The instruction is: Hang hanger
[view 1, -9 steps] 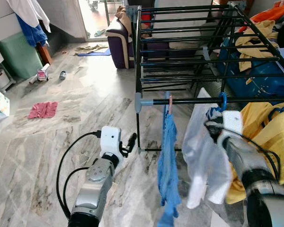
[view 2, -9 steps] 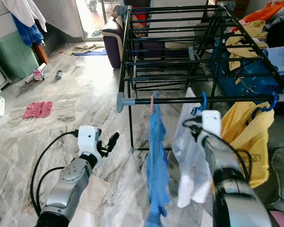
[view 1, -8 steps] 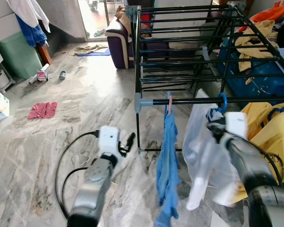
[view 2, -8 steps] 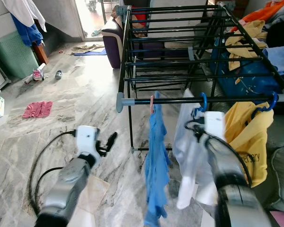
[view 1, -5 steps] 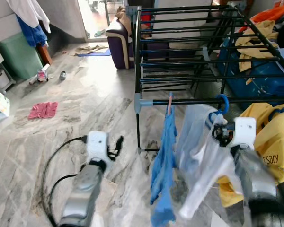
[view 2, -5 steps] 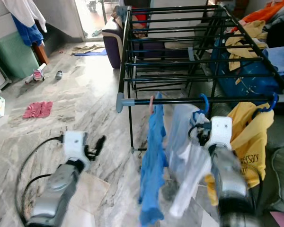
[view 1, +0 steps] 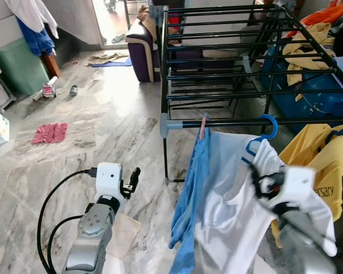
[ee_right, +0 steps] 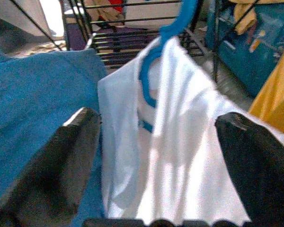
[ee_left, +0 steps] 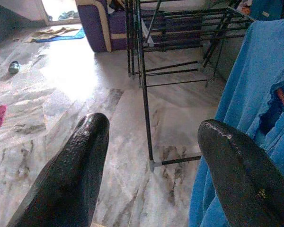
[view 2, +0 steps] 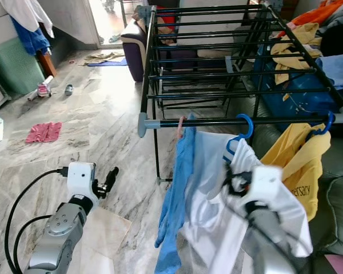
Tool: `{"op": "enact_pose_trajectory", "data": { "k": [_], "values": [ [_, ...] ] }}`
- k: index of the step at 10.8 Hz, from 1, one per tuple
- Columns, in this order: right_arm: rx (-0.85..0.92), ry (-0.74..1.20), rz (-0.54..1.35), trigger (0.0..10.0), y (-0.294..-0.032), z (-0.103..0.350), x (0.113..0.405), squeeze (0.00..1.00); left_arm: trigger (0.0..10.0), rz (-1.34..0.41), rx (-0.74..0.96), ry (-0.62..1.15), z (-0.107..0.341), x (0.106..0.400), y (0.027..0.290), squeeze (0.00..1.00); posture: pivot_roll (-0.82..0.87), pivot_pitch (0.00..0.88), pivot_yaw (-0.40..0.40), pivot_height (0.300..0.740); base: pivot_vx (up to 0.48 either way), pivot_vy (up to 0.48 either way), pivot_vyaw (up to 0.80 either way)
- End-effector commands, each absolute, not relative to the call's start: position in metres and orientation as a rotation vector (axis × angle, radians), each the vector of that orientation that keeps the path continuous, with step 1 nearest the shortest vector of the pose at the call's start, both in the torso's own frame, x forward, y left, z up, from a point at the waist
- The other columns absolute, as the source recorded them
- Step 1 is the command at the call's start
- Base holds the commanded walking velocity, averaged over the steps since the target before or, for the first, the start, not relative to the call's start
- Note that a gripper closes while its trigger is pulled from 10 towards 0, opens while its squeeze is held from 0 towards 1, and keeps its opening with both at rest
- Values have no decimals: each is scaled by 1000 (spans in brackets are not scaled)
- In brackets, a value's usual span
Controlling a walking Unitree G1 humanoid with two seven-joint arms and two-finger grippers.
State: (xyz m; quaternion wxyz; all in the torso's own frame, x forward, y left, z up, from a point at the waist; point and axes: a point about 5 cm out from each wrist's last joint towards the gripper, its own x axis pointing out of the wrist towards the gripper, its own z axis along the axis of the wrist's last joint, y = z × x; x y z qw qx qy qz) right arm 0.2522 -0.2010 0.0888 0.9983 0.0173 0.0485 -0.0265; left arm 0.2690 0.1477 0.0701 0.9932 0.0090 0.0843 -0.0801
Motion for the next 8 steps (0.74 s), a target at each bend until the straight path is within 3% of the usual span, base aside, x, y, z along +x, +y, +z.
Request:
{"op": "enact_pose_trajectory", "data": {
  "k": [1,3,8],
  "values": [
    [41,73,-47,10000,-197,97,253,1000,10000,-158,25,171,72,271,151,0,-16,0,40,740,-300,0,0],
    [51,79,-25,10000,-194,99,252,1000,10000,-159,22,166,73,273,148,0,-16,0,39,740,0,0,0],
    [54,106,29,10000,-184,97,249,980,10000,-159,7,171,72,273,145,0,-16,0,39,740,-220,0,0]
  ]
}}
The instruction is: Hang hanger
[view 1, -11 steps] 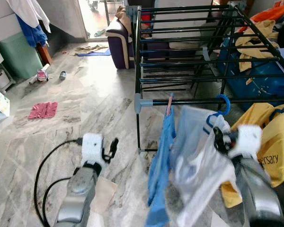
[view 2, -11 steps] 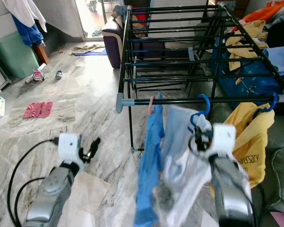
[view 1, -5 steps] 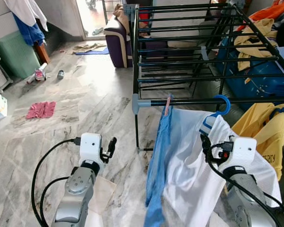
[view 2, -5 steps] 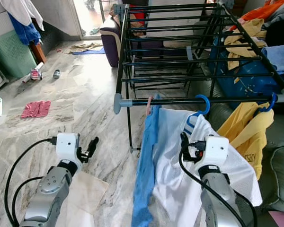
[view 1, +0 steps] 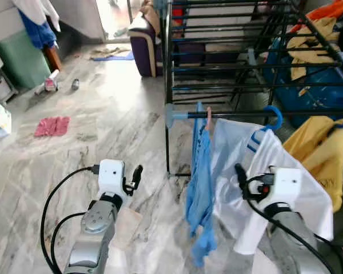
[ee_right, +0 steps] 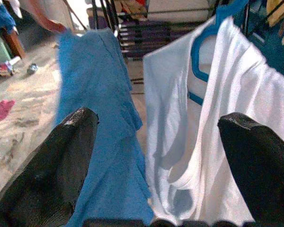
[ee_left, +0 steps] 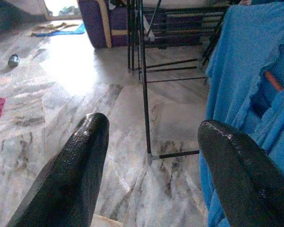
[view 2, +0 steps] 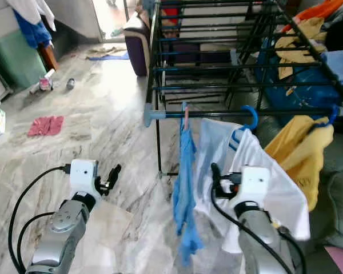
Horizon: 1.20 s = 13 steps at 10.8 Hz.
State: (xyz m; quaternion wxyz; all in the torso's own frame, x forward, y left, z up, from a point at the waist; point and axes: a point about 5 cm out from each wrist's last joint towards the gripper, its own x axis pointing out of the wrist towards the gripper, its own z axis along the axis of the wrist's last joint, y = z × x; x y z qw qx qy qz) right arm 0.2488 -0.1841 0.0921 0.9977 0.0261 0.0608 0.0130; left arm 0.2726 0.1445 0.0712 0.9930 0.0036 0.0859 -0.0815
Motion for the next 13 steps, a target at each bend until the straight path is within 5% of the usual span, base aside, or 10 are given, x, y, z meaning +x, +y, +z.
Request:
{"op": "enact_pose_trajectory", "data": {
  "k": [1,3,4,5,6,13],
  "values": [
    [48,111,31,10000,-184,97,250,973,10000,-156,6,170,73,275,146,0,-16,0,38,740,-450,0,0],
    [52,118,35,10000,-184,96,249,918,10000,-157,5,173,73,274,146,0,-17,0,38,740,-384,0,0],
    [56,122,38,10000,-184,95,249,678,10000,-158,4,174,73,274,145,0,-20,0,38,740,-458,0,0],
    [53,126,48,10000,-182,95,249,239,10000,-162,4,174,72,275,144,0,-22,0,36,740,-334,0,0],
    [52,128,50,10000,-182,95,249,0,10000,-162,4,174,72,275,144,0,-23,0,36,740,0,0,0],
    [55,136,59,10000,-180,94,252,0,10000,-155,13,166,72,277,142,0,-23,0,39,740,0,0,0]
  ]
}}
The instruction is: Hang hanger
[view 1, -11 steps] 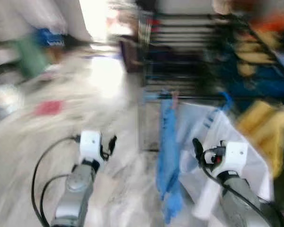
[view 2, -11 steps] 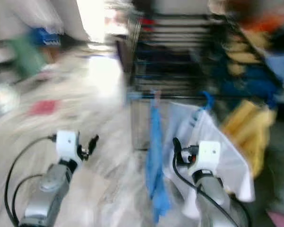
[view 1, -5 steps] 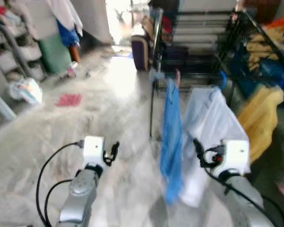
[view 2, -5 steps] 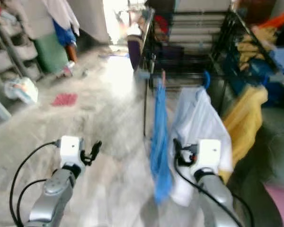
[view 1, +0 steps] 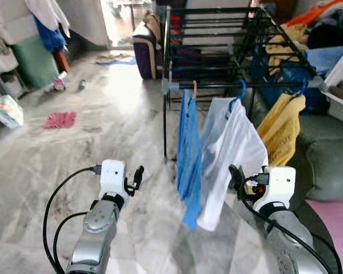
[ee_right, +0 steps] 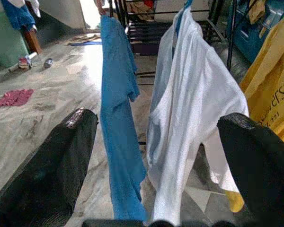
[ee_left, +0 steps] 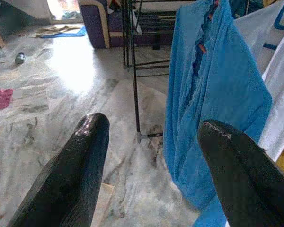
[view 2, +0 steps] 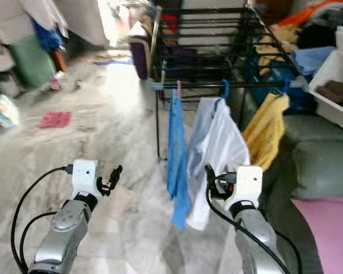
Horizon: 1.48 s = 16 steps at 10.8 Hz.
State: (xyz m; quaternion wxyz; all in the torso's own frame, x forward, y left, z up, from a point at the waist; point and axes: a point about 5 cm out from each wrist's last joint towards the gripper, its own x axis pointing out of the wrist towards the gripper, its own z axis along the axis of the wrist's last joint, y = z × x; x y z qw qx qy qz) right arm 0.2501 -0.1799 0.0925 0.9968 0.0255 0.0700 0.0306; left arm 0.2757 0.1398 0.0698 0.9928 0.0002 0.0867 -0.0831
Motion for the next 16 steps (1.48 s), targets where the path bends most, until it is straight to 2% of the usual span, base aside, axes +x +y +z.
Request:
{"op": "enact_pose_trajectory", "data": {
  "k": [1,13,16],
  "values": [
    [55,136,59,10000,-180,94,252,0,10000,-155,13,166,72,277,142,0,-23,0,39,740,0,0,0],
    [58,136,92,10000,-174,94,254,0,10000,-140,11,129,78,283,143,0,-21,0,40,740,0,0,0],
    [73,140,96,10000,-170,92,254,0,10000,-142,16,125,79,284,143,0,-20,0,41,740,0,0,669]
  ]
}}
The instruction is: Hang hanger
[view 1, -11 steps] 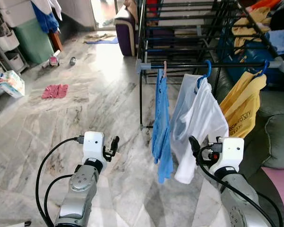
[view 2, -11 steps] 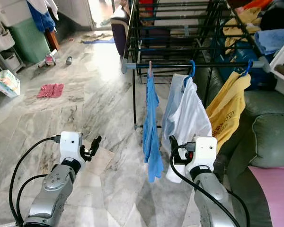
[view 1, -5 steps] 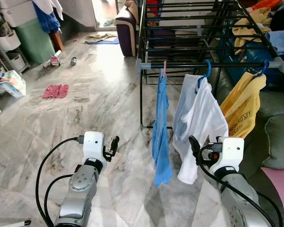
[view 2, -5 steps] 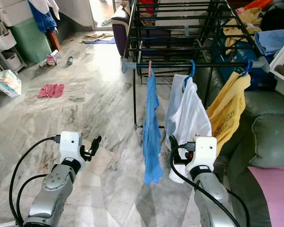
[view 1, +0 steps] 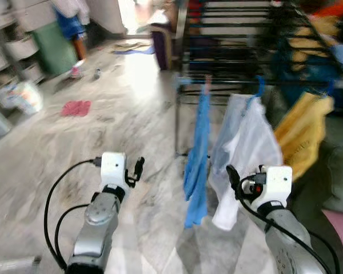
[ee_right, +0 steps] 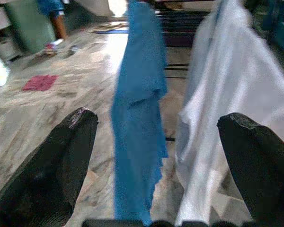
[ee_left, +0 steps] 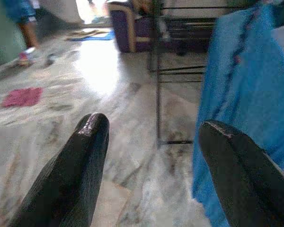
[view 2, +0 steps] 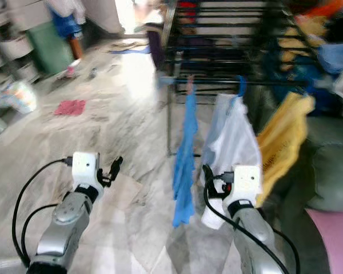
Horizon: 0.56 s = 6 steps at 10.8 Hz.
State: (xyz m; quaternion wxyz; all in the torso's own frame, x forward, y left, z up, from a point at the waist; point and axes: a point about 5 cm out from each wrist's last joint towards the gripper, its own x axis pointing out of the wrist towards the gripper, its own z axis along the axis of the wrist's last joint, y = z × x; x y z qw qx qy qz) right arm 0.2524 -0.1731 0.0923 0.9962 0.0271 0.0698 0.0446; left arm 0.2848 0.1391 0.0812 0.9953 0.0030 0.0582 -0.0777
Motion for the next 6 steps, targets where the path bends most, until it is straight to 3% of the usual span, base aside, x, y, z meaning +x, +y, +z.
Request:
{"op": "enact_pose_trajectory", "data": {
  "k": [1,6],
  "values": [
    [73,139,96,10000,-170,92,254,0,10000,-143,16,125,79,284,143,0,-19,0,41,740,0,0,0],
    [69,134,98,10000,-171,93,255,0,10000,-135,29,124,78,285,144,0,-22,0,42,740,0,0,0]
  ]
}}
